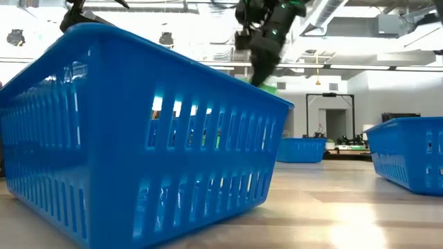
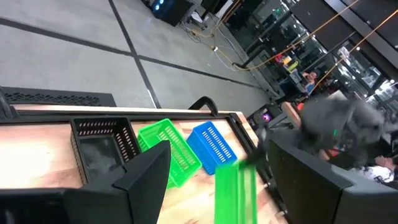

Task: Stack baskets by color
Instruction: Stack the middle green bin on top of the top green bin, then stack the bottom right blue bin on top of the top blue bin

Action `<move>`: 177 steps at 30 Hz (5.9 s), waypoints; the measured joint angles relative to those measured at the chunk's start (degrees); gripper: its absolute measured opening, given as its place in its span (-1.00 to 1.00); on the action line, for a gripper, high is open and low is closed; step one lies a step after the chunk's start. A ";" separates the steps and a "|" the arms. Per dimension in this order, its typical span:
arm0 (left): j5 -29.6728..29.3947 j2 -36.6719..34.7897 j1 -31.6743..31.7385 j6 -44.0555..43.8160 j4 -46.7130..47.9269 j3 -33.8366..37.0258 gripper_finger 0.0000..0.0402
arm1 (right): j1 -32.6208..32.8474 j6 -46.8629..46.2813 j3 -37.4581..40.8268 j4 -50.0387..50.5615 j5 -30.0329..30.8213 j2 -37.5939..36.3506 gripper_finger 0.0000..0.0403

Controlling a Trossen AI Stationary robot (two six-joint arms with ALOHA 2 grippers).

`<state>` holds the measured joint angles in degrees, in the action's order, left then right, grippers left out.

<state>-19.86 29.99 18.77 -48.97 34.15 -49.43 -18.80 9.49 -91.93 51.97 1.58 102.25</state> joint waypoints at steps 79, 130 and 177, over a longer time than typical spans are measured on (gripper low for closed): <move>3.04 0.01 -0.01 -2.69 4.34 0.00 0.28 | -13.56 0.18 -37.83 26.55 -4.56 4.02 0.15; 3.91 -0.01 0.02 -0.18 5.07 0.00 0.28 | 30.57 -45.30 43.61 -3.01 -9.78 -16.88 -0.02; -3.09 -0.01 0.01 0.76 6.45 0.00 0.28 | -25.92 22.65 -8.53 8.49 -9.09 -4.53 -0.96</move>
<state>-22.95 29.98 18.78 -48.21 40.60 -49.43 -44.72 32.14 -100.46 60.47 -7.51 97.71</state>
